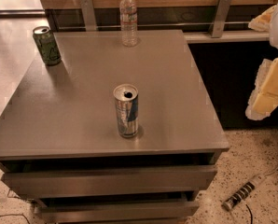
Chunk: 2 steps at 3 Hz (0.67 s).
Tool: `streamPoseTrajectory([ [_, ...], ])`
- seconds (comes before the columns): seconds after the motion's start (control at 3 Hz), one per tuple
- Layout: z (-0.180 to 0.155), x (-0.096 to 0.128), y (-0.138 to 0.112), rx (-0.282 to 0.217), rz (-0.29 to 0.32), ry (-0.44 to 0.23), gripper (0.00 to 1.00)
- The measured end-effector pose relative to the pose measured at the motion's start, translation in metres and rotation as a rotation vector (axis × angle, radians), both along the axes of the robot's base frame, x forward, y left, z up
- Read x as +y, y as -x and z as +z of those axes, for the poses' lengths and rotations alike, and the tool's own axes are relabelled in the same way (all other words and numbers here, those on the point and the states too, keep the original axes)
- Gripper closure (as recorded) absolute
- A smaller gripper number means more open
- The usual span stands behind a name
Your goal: Move redbull can near green can
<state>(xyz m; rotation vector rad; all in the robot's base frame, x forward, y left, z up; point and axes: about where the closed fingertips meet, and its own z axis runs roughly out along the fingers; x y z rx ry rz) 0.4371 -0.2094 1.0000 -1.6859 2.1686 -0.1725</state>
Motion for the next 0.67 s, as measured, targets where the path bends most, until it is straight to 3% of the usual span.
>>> streamPoseTrajectory([
  [0.67, 0.0009, 0.0012, 0.0004, -0.007, 0.006, -0.022, 0.00],
])
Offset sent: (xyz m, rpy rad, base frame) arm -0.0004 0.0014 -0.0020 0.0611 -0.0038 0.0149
